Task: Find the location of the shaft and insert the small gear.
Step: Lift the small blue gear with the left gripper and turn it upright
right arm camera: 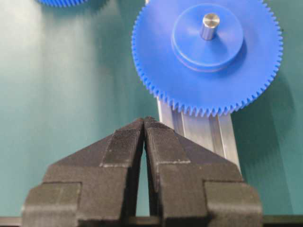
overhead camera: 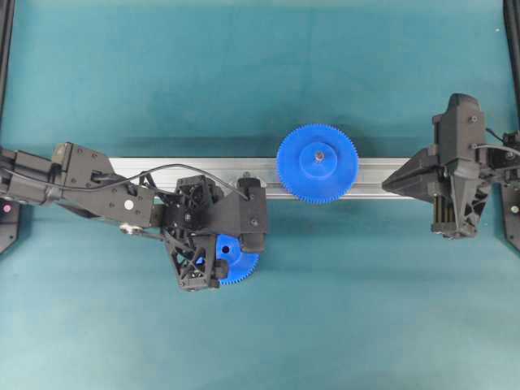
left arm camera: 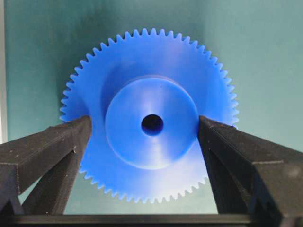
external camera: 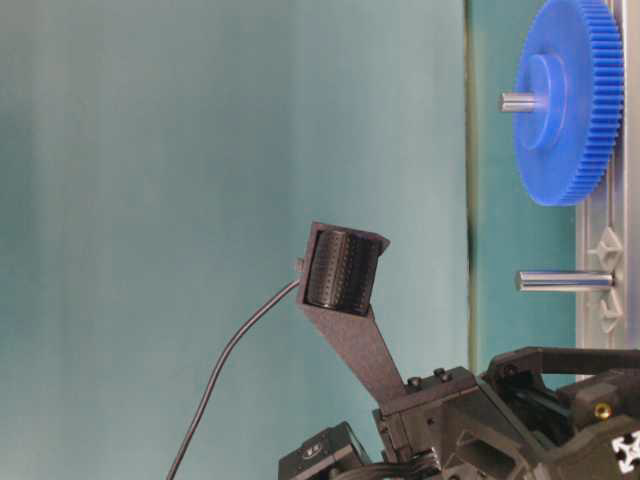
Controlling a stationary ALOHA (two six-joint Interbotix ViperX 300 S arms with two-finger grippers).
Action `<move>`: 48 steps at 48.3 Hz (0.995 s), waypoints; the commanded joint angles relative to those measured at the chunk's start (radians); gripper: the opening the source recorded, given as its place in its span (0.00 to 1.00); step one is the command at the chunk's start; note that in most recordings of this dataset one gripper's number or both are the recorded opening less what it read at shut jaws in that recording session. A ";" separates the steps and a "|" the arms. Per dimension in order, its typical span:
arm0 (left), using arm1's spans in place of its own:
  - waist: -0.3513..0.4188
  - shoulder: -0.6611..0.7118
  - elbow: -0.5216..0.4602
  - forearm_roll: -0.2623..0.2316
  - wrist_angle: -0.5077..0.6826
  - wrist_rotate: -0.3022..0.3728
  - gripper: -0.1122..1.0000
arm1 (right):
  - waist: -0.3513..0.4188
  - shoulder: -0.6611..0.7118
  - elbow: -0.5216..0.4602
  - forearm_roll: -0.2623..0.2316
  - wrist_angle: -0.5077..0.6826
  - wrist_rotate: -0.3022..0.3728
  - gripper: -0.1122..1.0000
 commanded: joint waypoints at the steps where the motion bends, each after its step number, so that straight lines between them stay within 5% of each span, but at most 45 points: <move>1: -0.003 -0.008 -0.009 0.002 -0.002 -0.005 0.93 | 0.002 -0.003 -0.009 0.000 -0.008 0.006 0.21; 13: -0.003 -0.002 -0.014 0.002 -0.002 -0.006 0.89 | 0.002 -0.002 -0.008 0.000 -0.023 0.006 0.21; 23: -0.003 -0.003 -0.015 0.002 -0.002 -0.006 0.68 | 0.002 -0.003 -0.009 0.000 -0.026 0.006 0.21; 48: 0.017 -0.207 -0.069 0.003 0.087 0.008 0.68 | 0.002 -0.005 0.002 0.000 -0.051 0.006 0.21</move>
